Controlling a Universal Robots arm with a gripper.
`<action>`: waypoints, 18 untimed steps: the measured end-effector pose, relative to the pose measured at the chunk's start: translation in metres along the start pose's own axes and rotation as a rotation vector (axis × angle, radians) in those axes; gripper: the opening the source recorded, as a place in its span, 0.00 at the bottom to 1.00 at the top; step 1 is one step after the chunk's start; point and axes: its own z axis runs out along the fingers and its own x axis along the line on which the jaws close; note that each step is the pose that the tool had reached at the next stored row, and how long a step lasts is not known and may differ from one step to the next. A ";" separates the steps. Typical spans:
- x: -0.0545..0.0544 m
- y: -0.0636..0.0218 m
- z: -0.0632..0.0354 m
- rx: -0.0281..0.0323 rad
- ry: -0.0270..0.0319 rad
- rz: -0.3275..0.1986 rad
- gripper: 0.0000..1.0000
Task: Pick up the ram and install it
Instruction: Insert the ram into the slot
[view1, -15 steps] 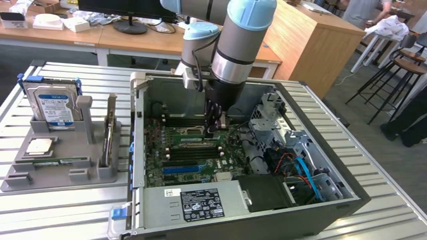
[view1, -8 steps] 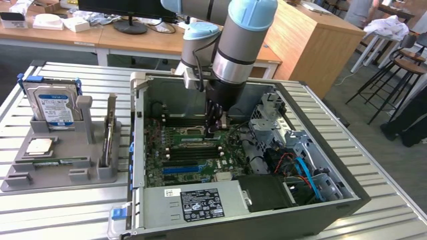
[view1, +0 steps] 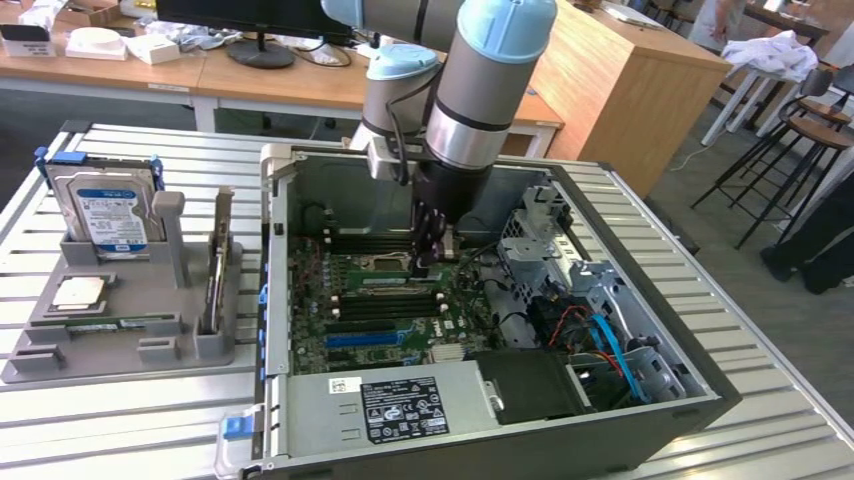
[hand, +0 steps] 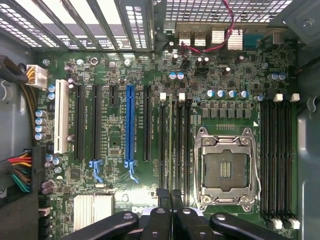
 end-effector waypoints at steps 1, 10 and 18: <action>0.000 0.0000 0.0000 0.0000 0.0000 0.000 0.11; 0.000 -0.0001 0.0020 0.0000 -0.0001 0.000 0.11; 0.000 -0.0003 0.0068 0.0000 0.0000 0.000 0.11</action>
